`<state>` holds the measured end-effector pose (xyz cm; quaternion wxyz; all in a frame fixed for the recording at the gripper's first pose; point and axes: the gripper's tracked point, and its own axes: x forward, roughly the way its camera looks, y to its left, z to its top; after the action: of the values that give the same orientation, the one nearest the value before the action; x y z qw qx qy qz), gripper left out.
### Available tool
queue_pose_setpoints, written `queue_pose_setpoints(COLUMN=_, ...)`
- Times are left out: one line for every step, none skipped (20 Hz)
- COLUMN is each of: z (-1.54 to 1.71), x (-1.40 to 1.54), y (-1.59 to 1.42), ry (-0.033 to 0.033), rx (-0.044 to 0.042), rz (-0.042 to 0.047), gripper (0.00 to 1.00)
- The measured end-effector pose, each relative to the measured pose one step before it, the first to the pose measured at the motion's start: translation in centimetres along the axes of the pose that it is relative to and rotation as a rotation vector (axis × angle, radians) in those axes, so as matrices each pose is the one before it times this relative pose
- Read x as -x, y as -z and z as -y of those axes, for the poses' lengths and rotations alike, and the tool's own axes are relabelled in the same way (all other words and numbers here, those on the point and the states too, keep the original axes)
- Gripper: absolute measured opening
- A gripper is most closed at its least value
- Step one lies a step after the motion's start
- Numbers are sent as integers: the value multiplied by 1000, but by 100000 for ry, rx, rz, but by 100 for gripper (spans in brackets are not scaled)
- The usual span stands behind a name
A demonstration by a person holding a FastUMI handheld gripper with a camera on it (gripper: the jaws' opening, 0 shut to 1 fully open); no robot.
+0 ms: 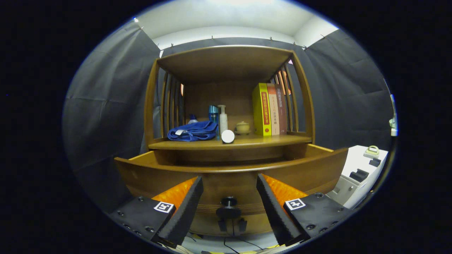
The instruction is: Pull open the drawer, take out the items inside it, and place them on the countertop above the cabinet.
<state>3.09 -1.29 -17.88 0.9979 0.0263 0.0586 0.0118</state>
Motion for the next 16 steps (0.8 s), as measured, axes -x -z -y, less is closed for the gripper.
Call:
queue_pose_setpoints(z=213, x=-452, y=399, ry=1134, rx=-339, rz=-651, gripper=98)
queue_pose_setpoints(z=-20, x=-406, y=346, ry=694, rx=-324, rz=-496, gripper=98)
queue_pose_setpoints(z=-94, x=-3, y=123, ry=137, rx=-118, rz=590, gripper=98)
queue_pose_setpoints(z=-40, x=-91, y=-392, ry=158, rx=664, rz=1918, gripper=98)
queue_pose_setpoints(z=130, x=-470, y=793, ry=56, rx=557, rz=-218, gripper=98)
queue_pose_setpoints(z=36, x=-514, y=-806, ry=-297, rx=-778, rz=1178, gripper=98)
queue_pose_setpoints(z=118, x=-409, y=-372, ry=26, rx=490, rz=-387, gripper=98)
queue_pose_setpoints(z=267, x=-593, y=-22, ry=-45, rx=478, rz=-1916, gripper=98)
queue_pose_setpoints(z=-35, x=-833, y=92, ry=46, rx=-721, rz=-1400, gripper=98)
queue_pose_setpoints(z=-34, x=-784, y=-228, ry=118, rx=-10, rz=-604, gripper=98)
queue_pose_setpoints(z=-11, x=-796, y=-104, ry=86, rx=726, rz=-268, gripper=98)
queue_pose_setpoints(z=-33, x=-428, y=61, ry=37, rx=183, rz=-106, gripper=98)
queue_pose_setpoints(z=-31, x=-687, y=-51, ry=-55, rx=-27, rz=486, gripper=98)
queue_pose_setpoints(z=-32, x=-480, y=-96, ry=-4, rx=-3, rz=259, gripper=99)
queue_pose_setpoints(z=-14, x=-656, y=-114, ry=66, rx=-223, rz=788, gripper=98)
queue_pose_setpoints(z=18, x=-964, y=-5, ry=126, rx=444, rz=222, gripper=98)
